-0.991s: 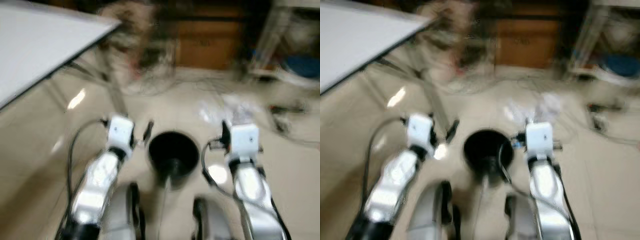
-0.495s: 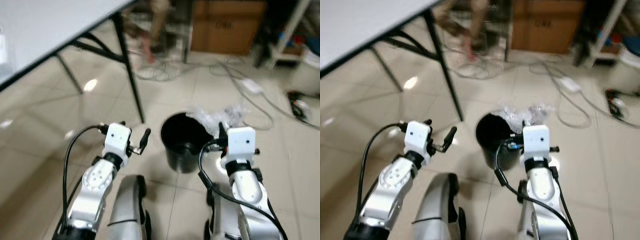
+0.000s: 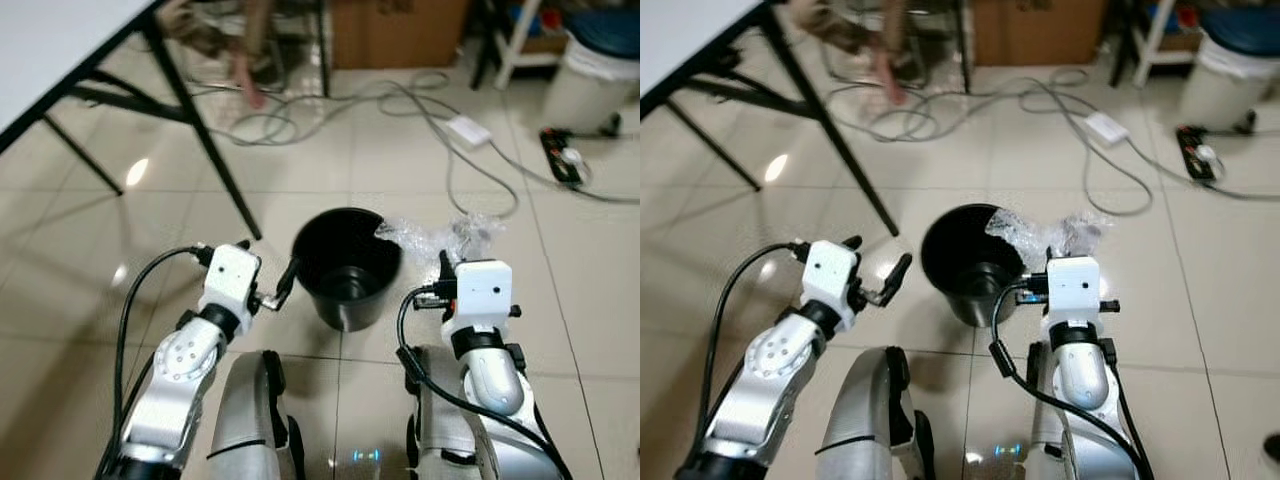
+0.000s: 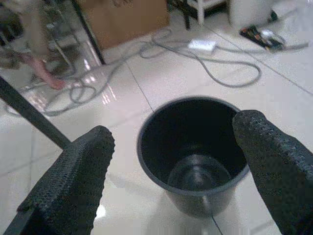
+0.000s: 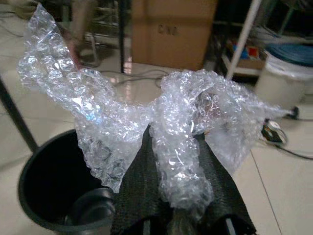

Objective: Picking trash to rubbish bin

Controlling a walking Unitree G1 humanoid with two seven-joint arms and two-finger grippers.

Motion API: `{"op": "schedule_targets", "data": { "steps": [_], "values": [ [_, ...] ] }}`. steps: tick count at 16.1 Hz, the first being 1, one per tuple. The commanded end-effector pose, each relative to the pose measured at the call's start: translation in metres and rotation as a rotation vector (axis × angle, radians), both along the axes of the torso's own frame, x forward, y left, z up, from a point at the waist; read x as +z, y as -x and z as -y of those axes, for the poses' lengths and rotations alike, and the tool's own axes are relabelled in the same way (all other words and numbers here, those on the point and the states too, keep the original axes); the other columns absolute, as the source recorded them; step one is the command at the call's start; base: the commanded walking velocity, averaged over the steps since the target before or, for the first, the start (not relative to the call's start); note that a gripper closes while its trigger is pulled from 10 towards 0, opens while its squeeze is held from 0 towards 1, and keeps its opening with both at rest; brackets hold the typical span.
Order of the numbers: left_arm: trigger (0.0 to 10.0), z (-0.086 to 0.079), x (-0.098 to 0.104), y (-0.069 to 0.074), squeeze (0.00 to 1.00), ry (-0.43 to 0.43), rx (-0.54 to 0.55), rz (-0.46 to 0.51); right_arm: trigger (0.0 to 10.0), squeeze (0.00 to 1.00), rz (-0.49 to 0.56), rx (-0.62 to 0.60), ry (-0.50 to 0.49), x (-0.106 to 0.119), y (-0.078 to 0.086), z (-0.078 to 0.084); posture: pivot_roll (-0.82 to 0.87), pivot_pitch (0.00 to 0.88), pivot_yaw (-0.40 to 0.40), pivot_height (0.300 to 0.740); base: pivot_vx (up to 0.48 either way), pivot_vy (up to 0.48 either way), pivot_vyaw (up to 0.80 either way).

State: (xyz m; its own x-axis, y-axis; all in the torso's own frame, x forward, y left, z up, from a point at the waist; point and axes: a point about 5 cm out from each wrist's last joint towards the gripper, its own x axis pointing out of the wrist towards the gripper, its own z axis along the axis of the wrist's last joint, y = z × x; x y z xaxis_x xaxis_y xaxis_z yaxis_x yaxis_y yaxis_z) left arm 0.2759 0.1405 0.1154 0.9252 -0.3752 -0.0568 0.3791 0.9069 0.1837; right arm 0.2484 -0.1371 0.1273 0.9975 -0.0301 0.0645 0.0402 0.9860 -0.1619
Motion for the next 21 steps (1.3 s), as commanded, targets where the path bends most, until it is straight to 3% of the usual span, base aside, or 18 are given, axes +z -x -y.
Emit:
{"op": "schedule_targets", "data": {
  "steps": [1,7,12,21],
  "values": [
    [10.0,-0.006,-0.001,0.006,0.00,-0.015,-0.009,-0.020,10.0,0.00,0.003,0.011,-0.009,-0.001,0.003,-0.006,-0.03,0.283,0.161,0.562,0.000,0.000,0.00],
    [10.0,-0.012,-0.002,0.016,0.00,-0.044,-0.007,-0.046,10.0,0.00,0.009,-0.002,-0.001,0.000,-0.010,0.000,0.00,0.316,0.171,0.562,0.000,0.000,0.00],
    [10.0,-0.022,-0.011,0.025,0.00,-0.063,0.056,-0.075,10.0,0.00,-0.019,0.004,0.042,-0.001,-0.037,0.015,0.02,0.325,0.136,0.562,0.000,0.000,0.00],
    [10.0,-0.035,-0.008,0.043,0.00,-0.088,0.111,-0.085,10.0,0.00,-0.050,0.118,0.080,0.008,-0.092,0.012,0.10,0.386,0.114,0.562,0.000,0.000,0.00]
  ]
}}
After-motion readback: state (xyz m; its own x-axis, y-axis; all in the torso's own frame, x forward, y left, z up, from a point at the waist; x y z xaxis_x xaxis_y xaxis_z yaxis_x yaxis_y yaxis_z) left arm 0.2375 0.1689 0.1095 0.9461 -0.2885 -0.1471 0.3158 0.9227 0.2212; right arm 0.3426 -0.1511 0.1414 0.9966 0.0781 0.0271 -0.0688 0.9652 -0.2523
